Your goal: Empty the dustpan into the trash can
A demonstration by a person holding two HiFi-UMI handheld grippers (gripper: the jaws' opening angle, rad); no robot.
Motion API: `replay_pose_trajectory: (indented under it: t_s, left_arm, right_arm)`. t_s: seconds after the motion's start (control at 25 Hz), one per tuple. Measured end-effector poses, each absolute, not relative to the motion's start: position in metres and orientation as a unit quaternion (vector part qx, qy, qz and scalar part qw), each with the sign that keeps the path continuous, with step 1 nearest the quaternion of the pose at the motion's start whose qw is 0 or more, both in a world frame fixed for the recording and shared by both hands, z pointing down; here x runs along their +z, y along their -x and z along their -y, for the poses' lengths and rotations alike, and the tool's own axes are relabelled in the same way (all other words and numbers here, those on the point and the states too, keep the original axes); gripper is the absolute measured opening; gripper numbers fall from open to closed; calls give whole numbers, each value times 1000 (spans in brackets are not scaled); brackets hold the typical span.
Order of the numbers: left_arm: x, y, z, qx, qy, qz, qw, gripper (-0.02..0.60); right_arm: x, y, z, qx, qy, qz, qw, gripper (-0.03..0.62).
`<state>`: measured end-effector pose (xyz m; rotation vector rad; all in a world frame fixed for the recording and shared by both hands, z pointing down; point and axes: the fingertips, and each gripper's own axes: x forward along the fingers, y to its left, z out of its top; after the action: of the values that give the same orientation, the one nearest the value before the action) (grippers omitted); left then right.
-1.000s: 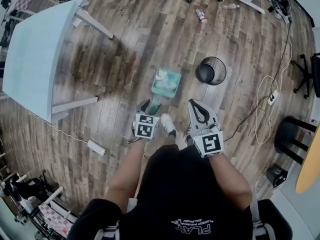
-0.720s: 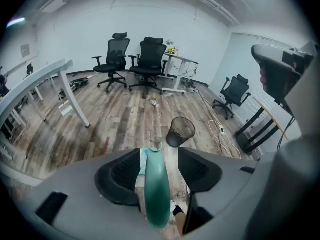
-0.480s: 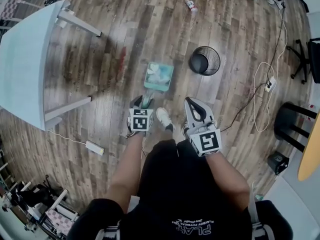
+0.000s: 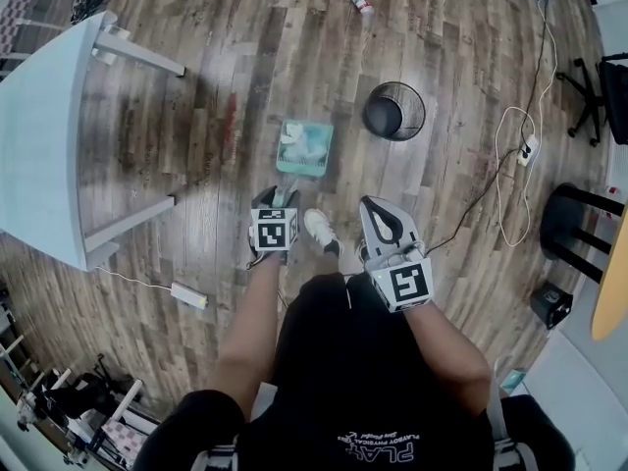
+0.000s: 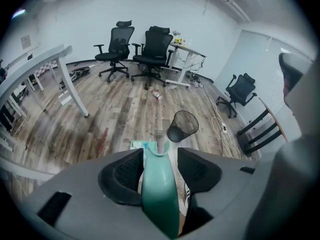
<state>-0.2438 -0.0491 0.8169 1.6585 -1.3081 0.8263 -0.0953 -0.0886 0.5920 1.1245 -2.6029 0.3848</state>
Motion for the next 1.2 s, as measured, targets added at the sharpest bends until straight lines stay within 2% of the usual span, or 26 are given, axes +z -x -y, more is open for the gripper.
replay_pose_trajectory:
  t_s: [0.12,0.24,0.72,1.2]
  left_arm:
    - [820,246,52,333,-657,529,422,211]
    - [821,250,55,337,-646,542,419,124]
    - [842,251,56,380,-627,529,427,103]
    - [848,245,46,379,-617,508,467,123]
  right_arm:
    - [596,90,86,135,-393,899,140,23]
    - [600,86,83,140,-395,896,146,23]
    - [605,81,72,151,-401,893,139,23]
    - [596,71,70,144,-398,897,128,23]
